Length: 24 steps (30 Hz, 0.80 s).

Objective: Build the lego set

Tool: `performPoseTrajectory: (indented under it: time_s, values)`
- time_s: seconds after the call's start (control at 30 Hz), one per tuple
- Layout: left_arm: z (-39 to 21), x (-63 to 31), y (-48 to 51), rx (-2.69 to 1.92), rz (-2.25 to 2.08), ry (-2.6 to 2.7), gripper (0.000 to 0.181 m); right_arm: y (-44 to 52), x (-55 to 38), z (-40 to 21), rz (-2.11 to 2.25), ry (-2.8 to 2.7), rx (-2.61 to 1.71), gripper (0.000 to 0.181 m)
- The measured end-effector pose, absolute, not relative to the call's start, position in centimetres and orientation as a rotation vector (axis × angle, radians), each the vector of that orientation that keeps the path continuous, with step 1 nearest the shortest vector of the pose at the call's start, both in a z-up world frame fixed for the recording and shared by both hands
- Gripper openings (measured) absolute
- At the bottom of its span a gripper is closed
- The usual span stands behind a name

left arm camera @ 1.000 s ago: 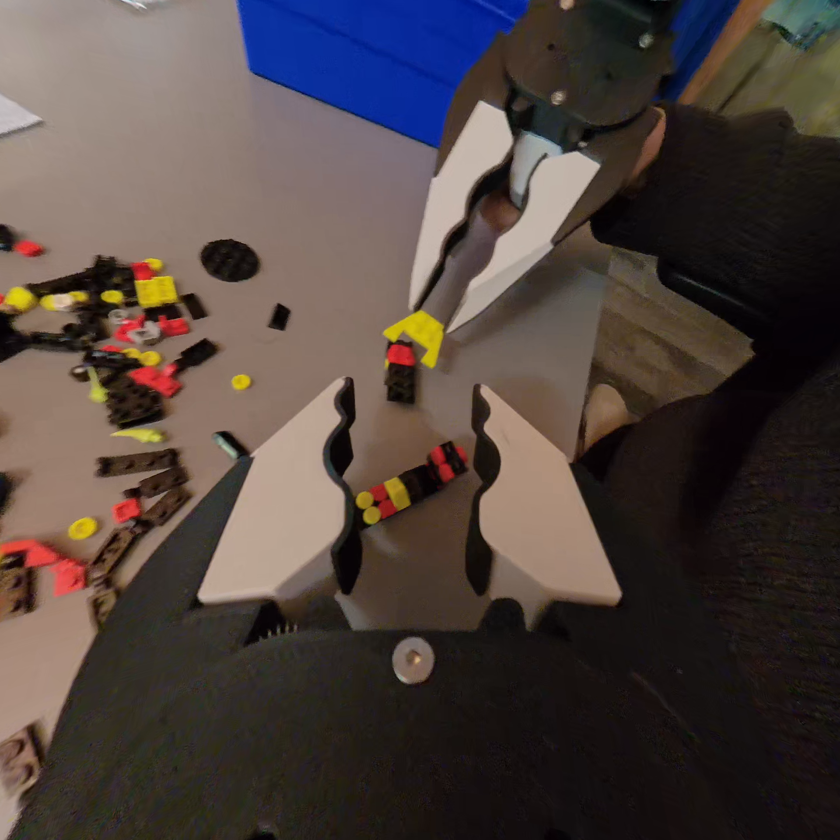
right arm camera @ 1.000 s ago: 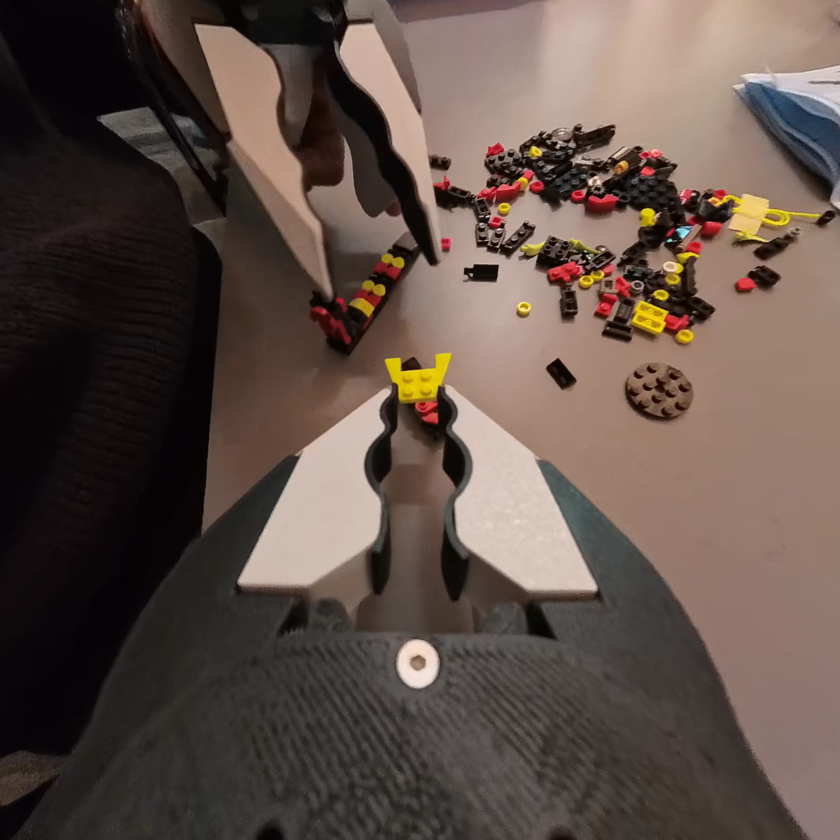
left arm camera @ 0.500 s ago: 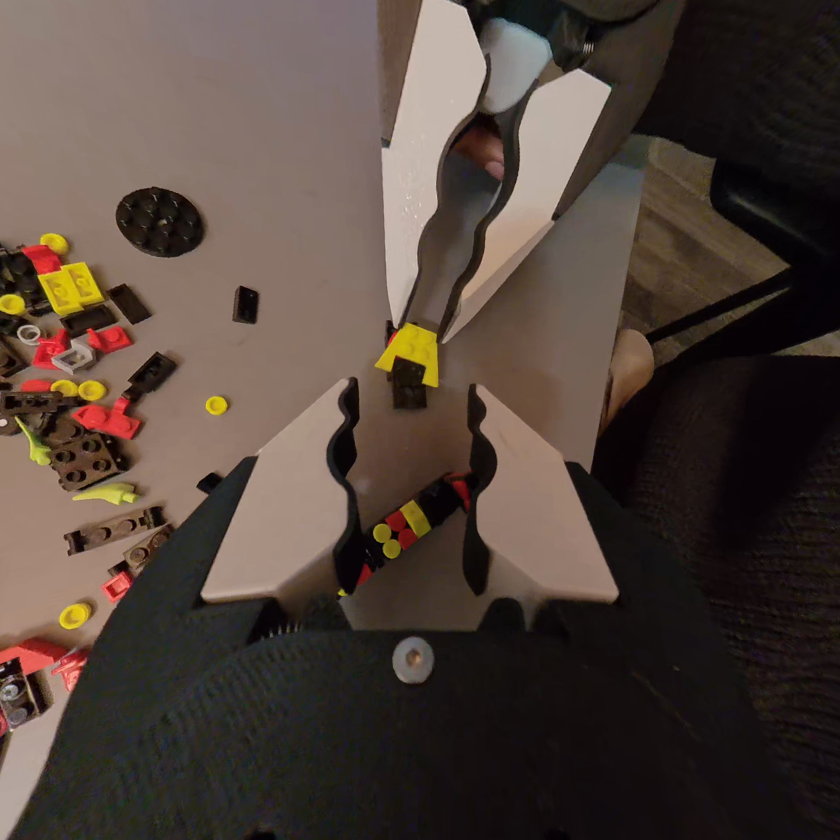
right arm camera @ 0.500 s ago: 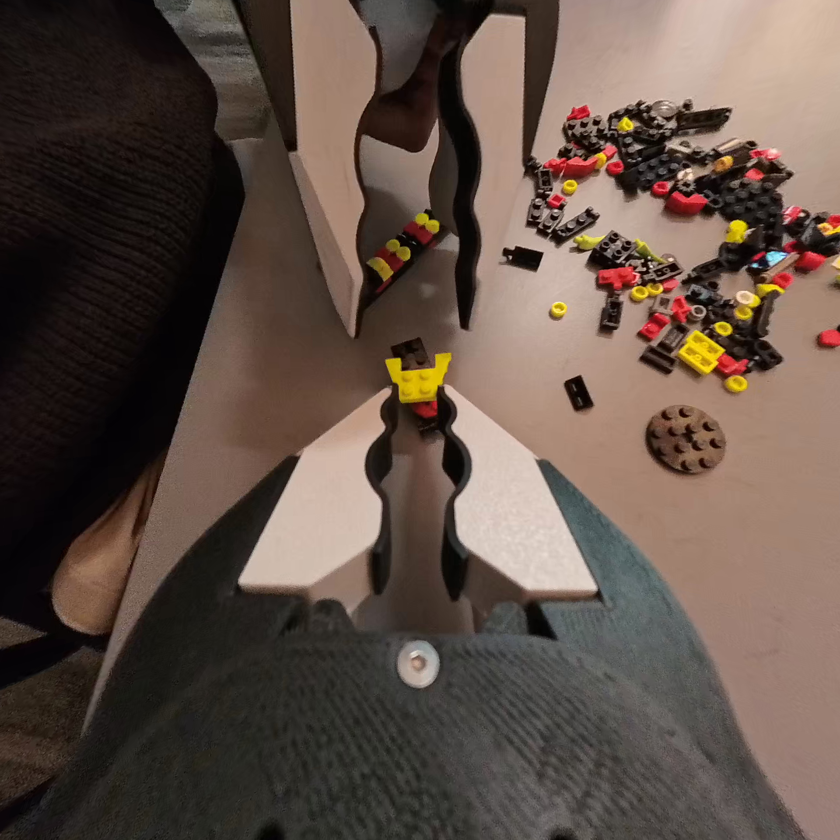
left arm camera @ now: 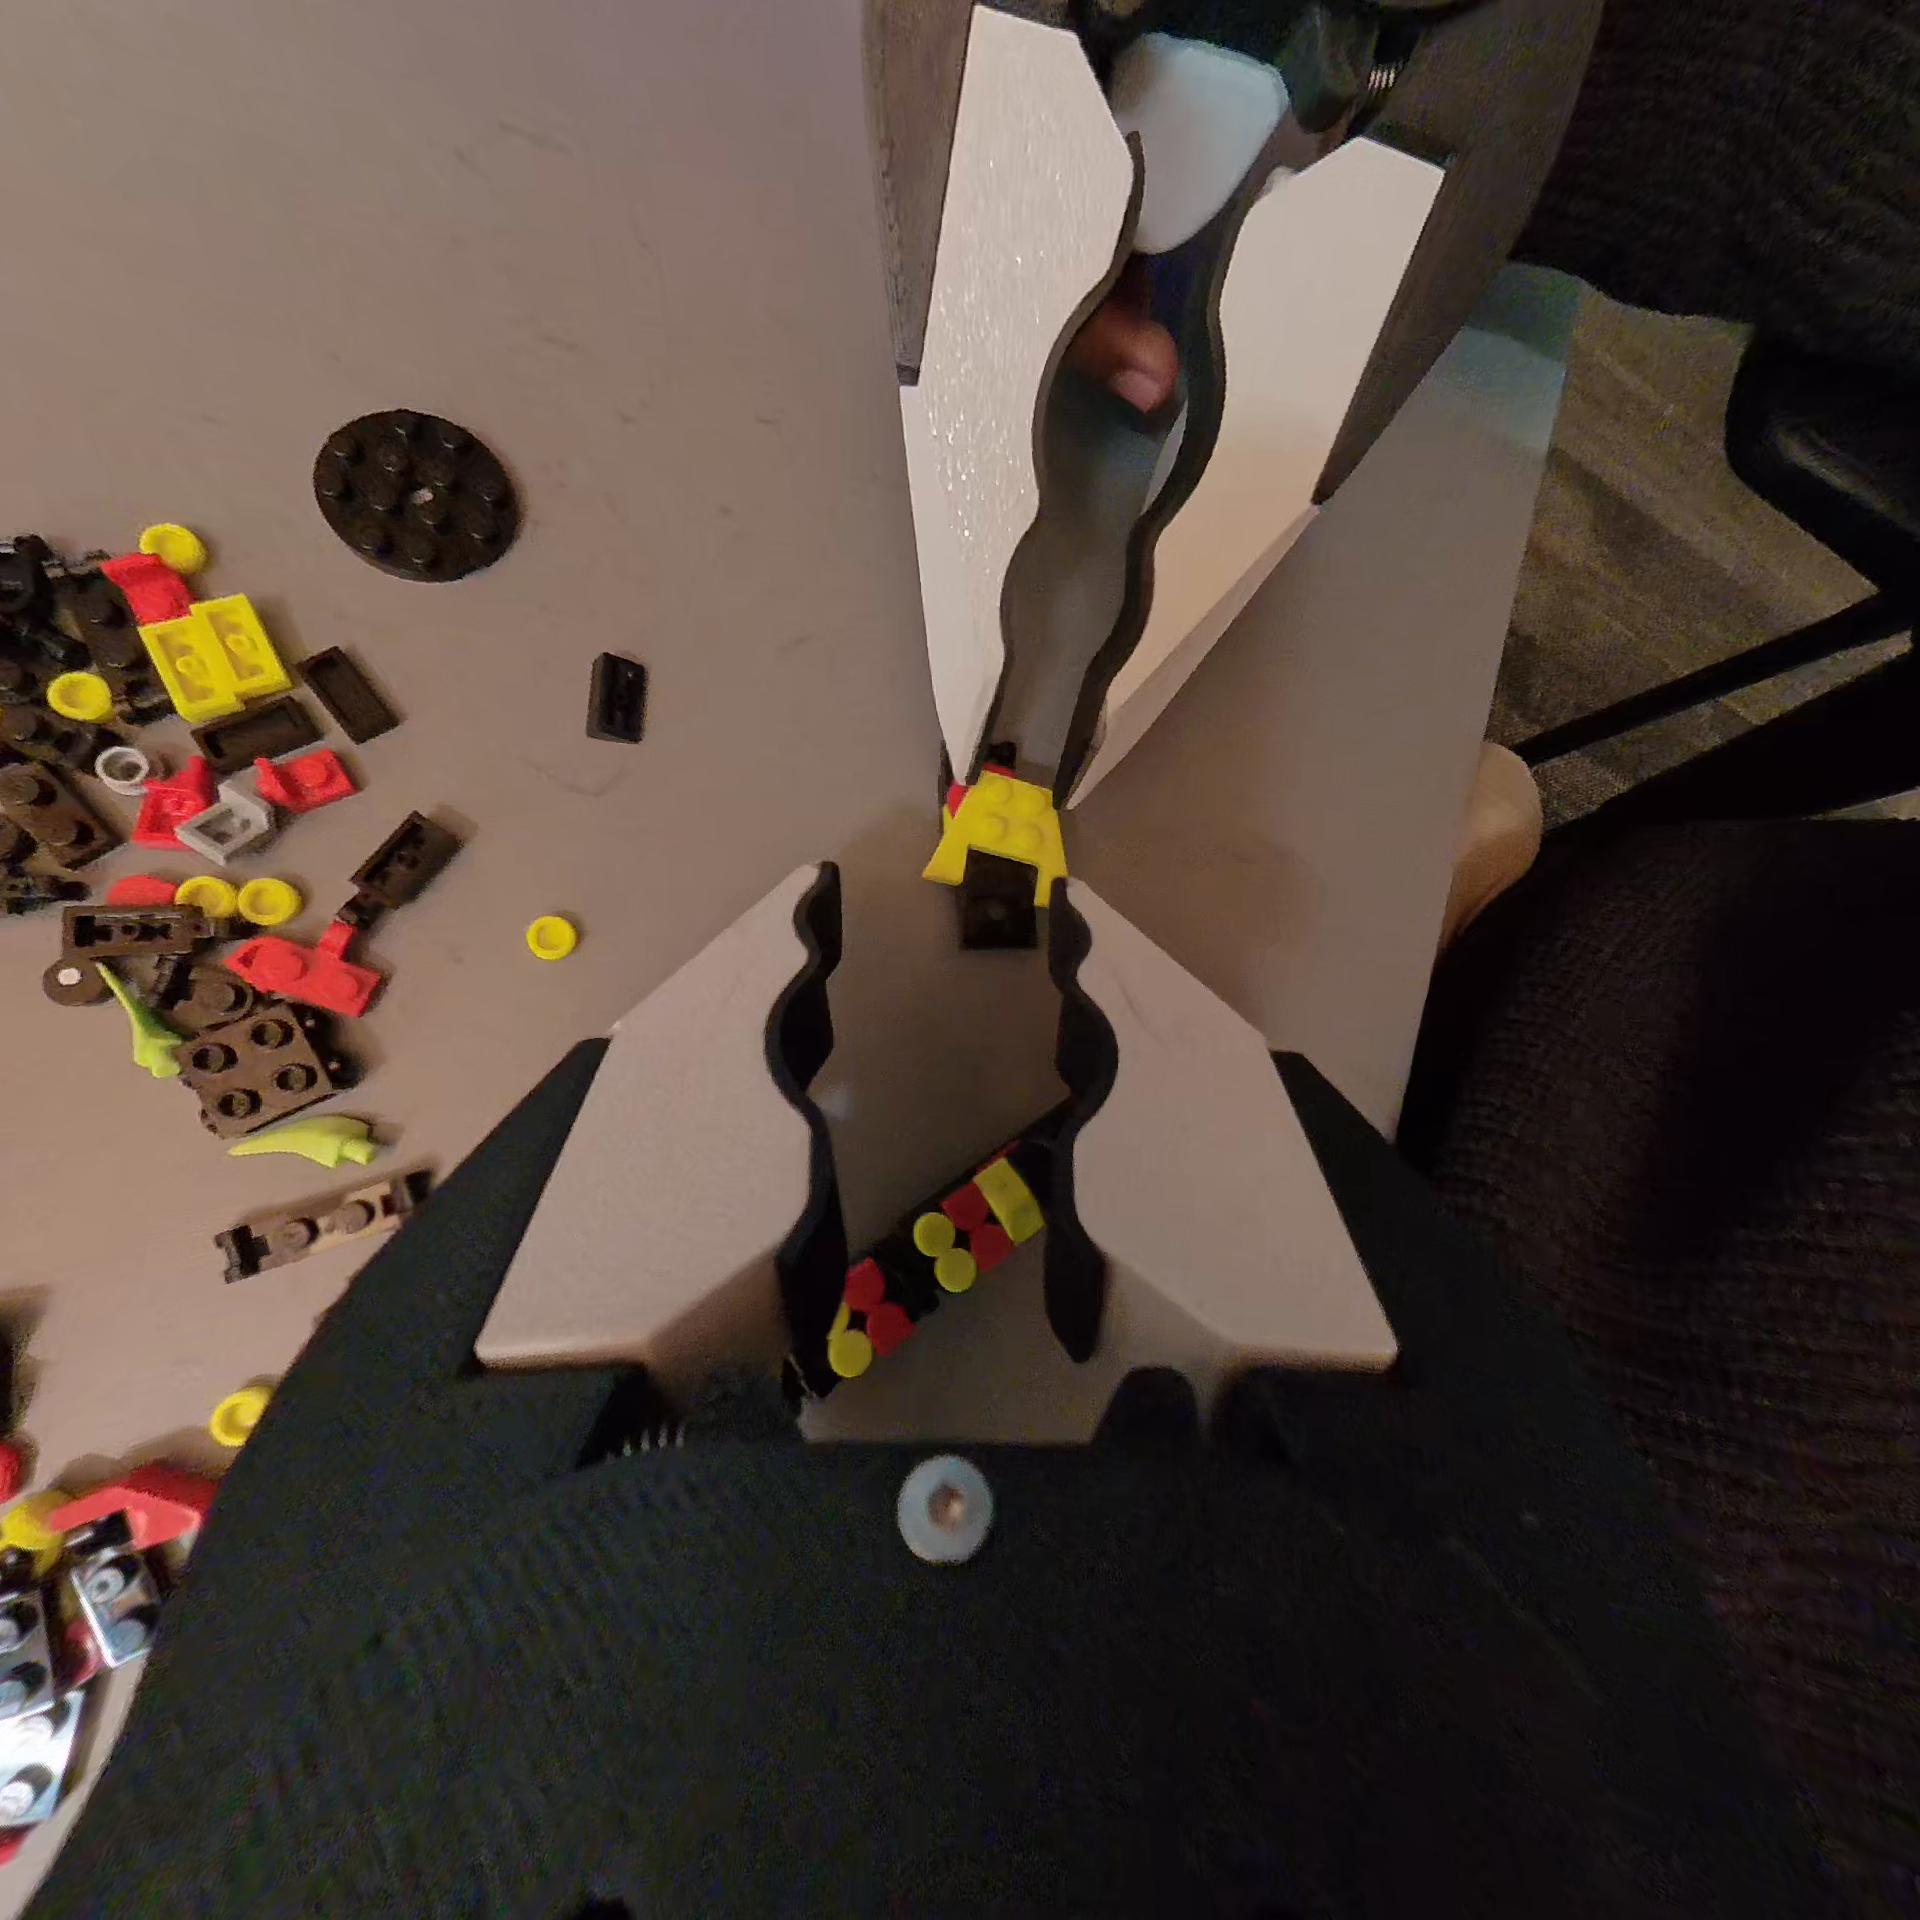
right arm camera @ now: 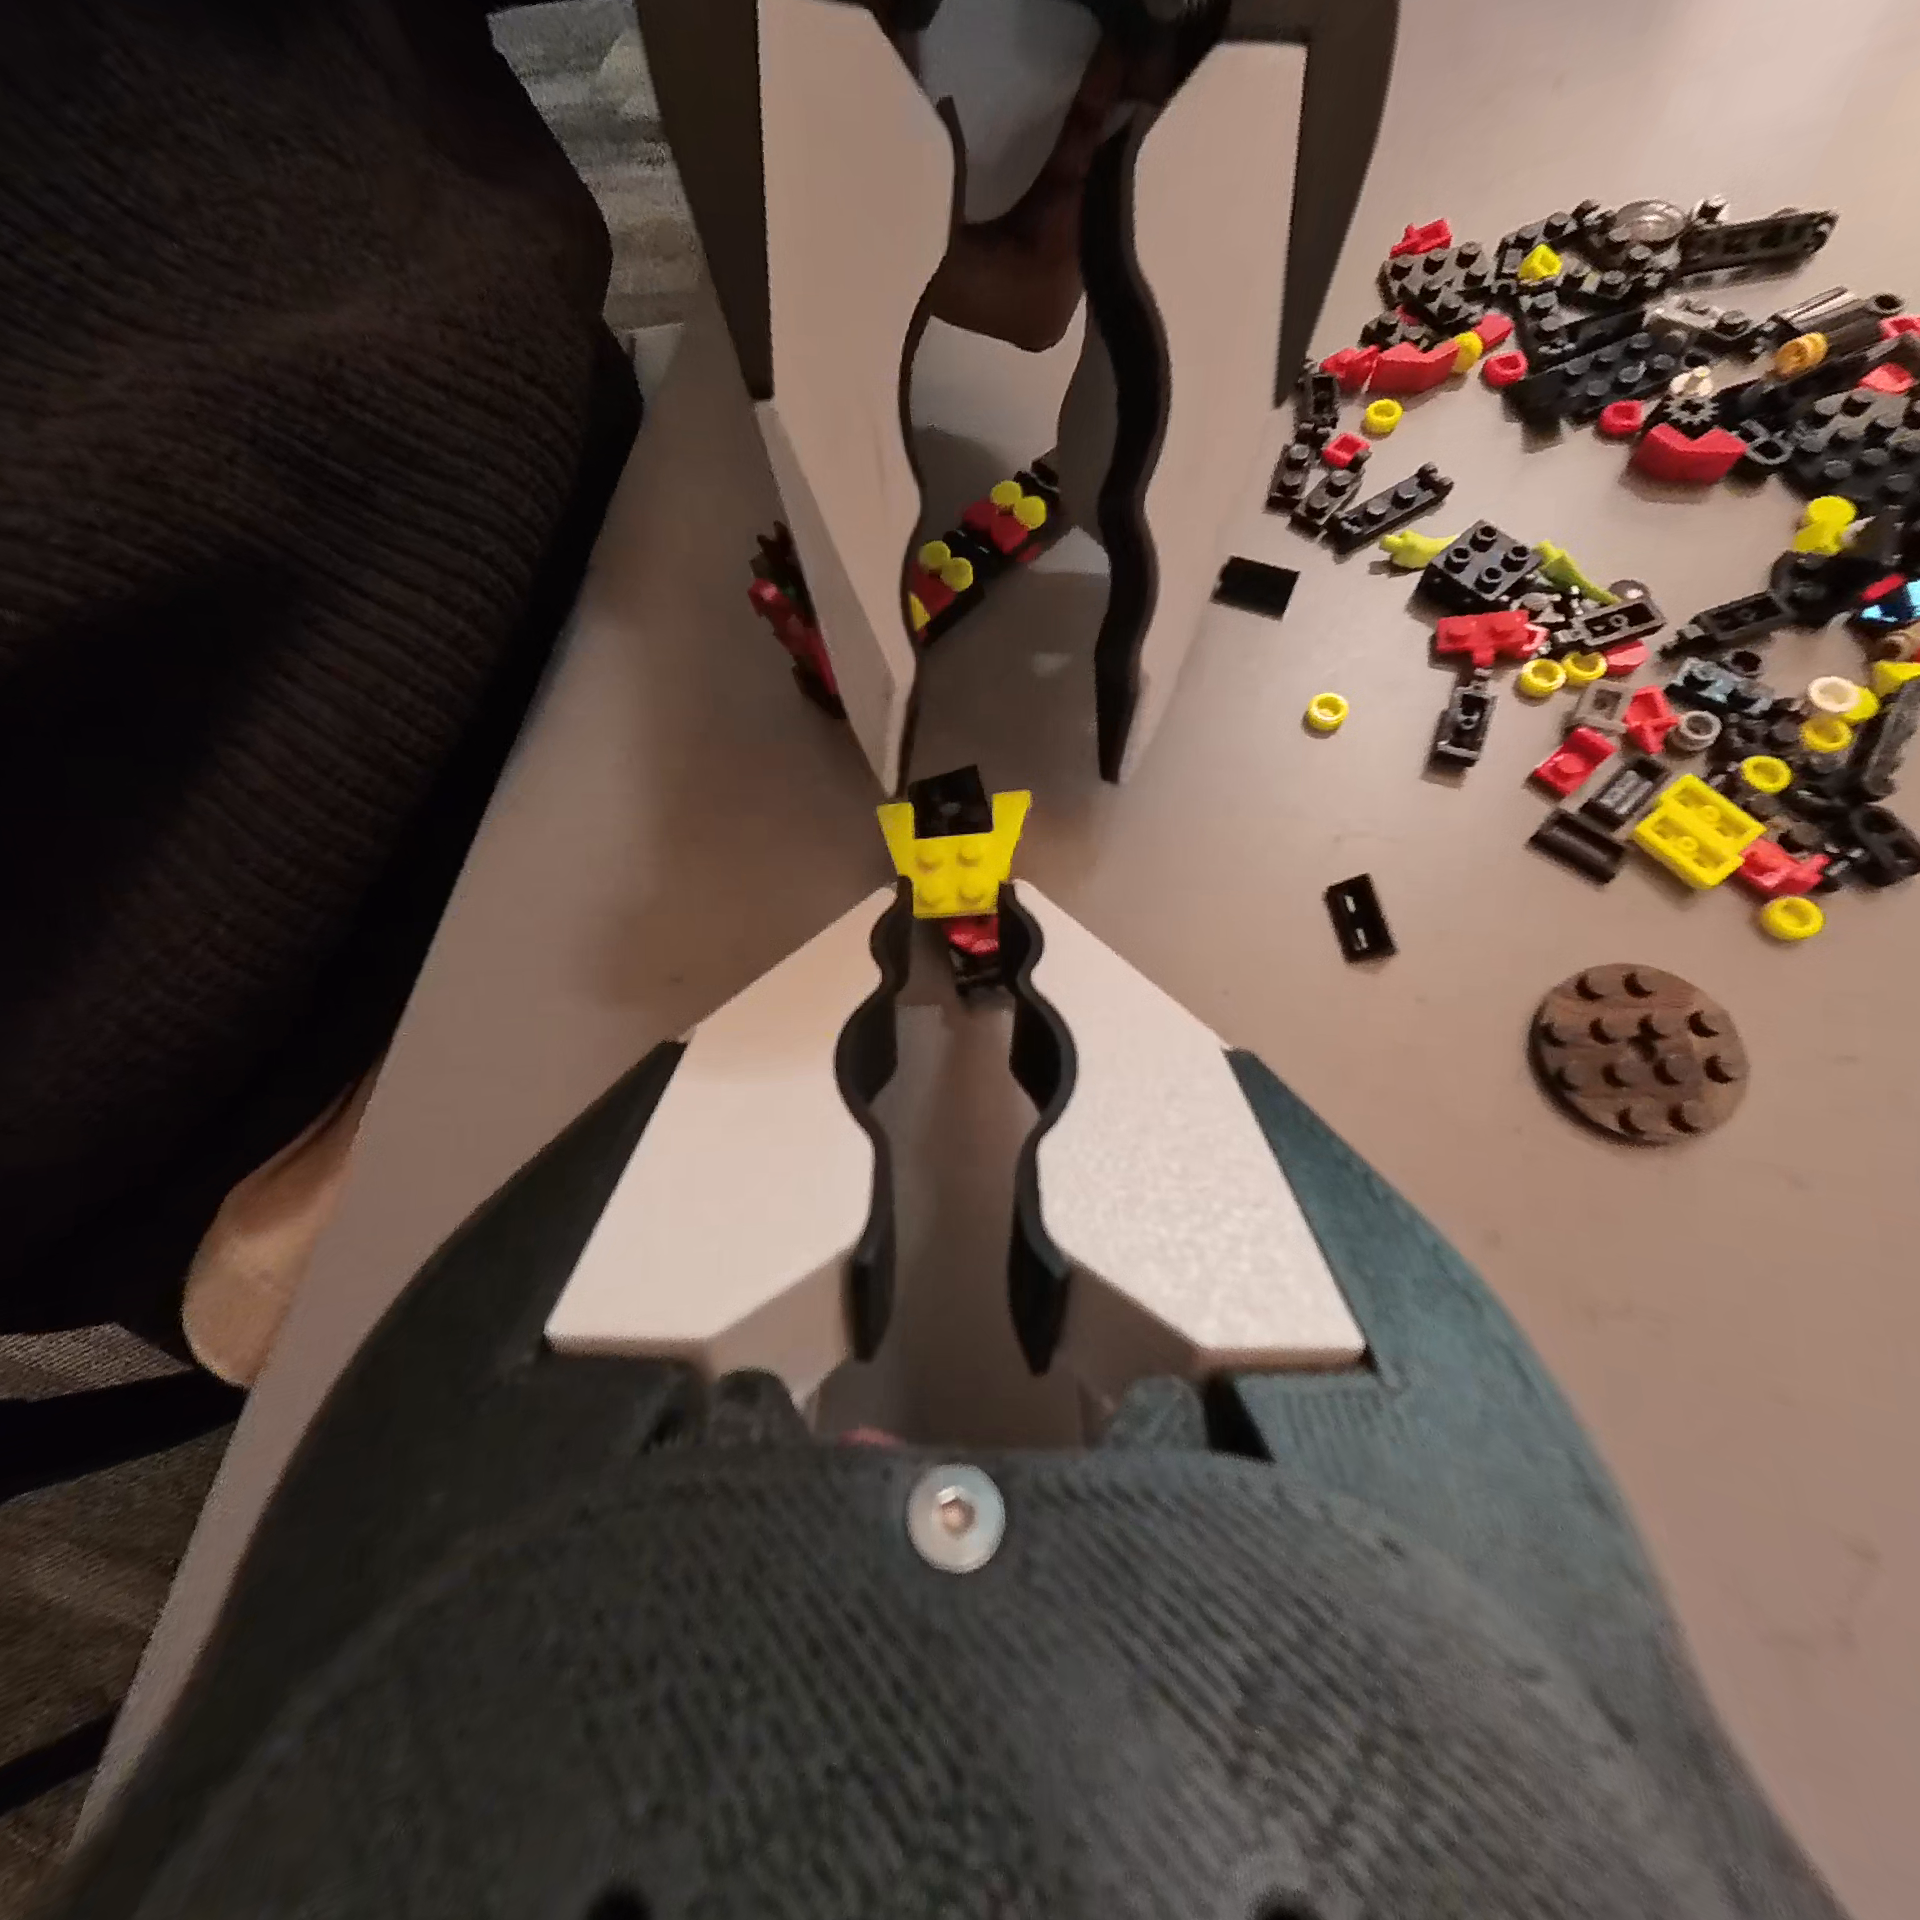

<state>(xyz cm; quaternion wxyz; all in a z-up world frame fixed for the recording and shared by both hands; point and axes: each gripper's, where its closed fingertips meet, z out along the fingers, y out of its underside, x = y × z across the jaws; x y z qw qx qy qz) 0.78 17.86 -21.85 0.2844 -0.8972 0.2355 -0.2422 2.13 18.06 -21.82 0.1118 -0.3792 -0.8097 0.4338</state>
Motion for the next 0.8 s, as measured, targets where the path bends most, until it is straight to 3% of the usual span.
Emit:
performPoseTrajectory:
  time_s: [0.1,0.13,0.57,0.8]
  values:
    - [-21.9,0.3,18.1,-2.405,-0.642,0.608,0.036,18.2,2.1,-21.8,1.277,-2.381,-1.11,0.015]
    - [-21.9,0.2,18.1,-2.406,-0.645,0.601,0.035,18.2,2.1,-21.8,1.277,-2.381,-1.1,0.0]
    - [-20.8,-2.9,19.0,-2.37,-0.604,0.475,0.032,18.4,1.8,-20.1,1.179,-2.248,-1.179,0.0]
    - [-18.3,-4.7,18.5,-2.219,-0.681,0.308,0.031,13.1,2.7,-20.6,1.051,-2.214,-1.219,0.028]
